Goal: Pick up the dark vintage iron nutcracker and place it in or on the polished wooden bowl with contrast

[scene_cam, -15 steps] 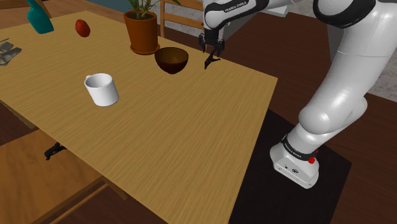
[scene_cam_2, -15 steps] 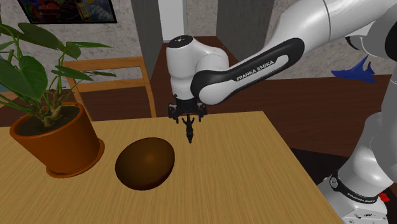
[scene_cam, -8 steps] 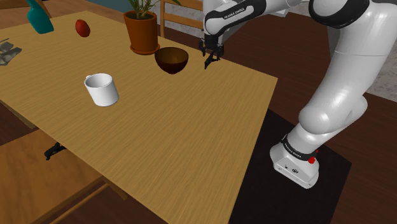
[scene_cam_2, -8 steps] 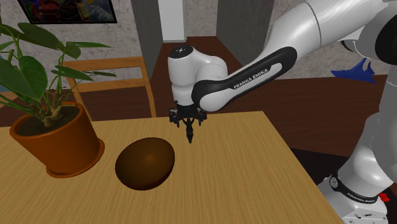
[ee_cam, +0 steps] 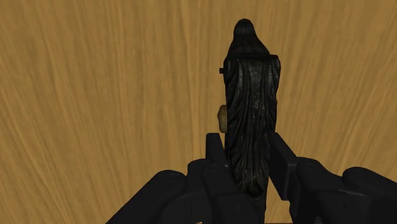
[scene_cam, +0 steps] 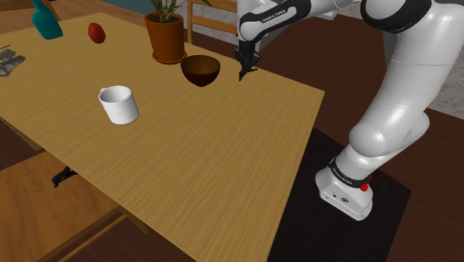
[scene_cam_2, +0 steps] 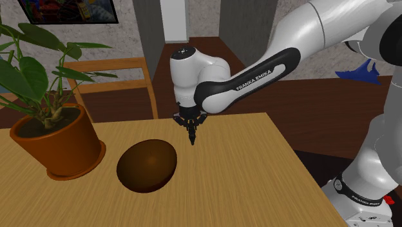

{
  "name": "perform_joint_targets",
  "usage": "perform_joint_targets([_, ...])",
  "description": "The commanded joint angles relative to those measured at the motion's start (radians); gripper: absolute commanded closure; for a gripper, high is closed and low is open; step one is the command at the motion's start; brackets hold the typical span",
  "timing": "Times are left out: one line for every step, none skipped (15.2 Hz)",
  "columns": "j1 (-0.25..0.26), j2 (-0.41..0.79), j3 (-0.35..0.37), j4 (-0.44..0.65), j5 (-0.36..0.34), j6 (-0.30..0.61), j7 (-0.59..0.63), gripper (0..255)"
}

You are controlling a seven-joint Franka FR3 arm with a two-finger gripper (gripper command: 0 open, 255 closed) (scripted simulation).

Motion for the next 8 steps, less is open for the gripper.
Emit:
perform_joint_targets([0.000,0.000,0.000,0.000,0.000,0.000,0.000,255])
perform_joint_targets([0.000,0.000,0.000,0.000,0.000,0.000,0.000,255])
perform_joint_targets([0.000,0.000,0.000,0.000,0.000,0.000,0.000,255])
perform_joint_targets([0.000,0.000,0.000,0.000,0.000,0.000,0.000,255])
perform_joint_targets([0.000,0.000,0.000,0.000,0.000,0.000,0.000,255])
perform_joint_targets([0.000,0.000,0.000,0.000,0.000,0.000,0.000,255])
perform_joint_targets([0.000,0.000,0.000,0.000,0.000,0.000,0.000,255])
perform_joint_targets([-0.001,-0.006,0.001,0.005,0.004,-0.011,-0.004,255])
